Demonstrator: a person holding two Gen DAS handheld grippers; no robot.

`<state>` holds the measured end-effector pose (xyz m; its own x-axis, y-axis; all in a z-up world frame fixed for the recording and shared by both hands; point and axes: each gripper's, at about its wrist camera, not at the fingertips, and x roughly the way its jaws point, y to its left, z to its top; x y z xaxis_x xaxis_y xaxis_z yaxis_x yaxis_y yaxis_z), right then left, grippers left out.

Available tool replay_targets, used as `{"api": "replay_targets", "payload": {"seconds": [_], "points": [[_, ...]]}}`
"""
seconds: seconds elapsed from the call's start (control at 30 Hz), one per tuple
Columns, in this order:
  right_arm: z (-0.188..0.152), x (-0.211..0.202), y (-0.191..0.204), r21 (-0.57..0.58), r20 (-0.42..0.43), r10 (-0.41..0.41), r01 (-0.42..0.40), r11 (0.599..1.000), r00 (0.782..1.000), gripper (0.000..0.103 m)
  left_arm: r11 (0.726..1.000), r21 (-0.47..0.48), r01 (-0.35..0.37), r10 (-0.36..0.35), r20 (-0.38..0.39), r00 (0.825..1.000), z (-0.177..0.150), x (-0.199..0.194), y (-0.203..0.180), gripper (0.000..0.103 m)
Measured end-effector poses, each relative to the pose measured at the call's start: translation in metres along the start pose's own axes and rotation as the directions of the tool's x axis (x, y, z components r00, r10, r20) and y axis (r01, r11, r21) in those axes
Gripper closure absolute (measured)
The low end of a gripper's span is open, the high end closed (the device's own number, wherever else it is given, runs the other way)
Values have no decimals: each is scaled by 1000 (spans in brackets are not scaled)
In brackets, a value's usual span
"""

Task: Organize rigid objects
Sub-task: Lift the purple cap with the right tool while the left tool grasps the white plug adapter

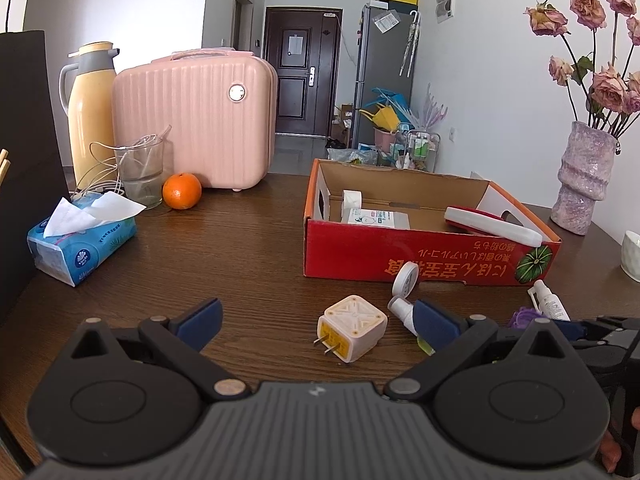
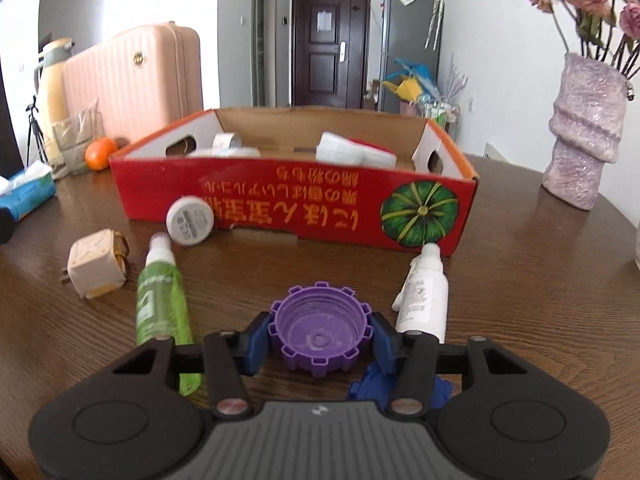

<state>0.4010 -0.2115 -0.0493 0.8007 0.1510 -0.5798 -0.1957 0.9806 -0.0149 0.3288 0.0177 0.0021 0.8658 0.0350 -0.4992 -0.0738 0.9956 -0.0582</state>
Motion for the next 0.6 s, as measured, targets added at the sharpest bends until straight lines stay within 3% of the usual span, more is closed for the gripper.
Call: {"api": "replay_targets", "payload": {"seconds": [0.23, 0.6], "points": [[3, -26, -1, 31, 93, -4, 1, 1000, 996, 51, 1000, 2, -3, 3, -6, 1000, -1, 1, 0, 0], [3, -56, -5, 73, 170, -4, -8, 997, 985, 51, 1000, 9, -4, 4, -22, 1000, -3, 6, -1, 0]]}}
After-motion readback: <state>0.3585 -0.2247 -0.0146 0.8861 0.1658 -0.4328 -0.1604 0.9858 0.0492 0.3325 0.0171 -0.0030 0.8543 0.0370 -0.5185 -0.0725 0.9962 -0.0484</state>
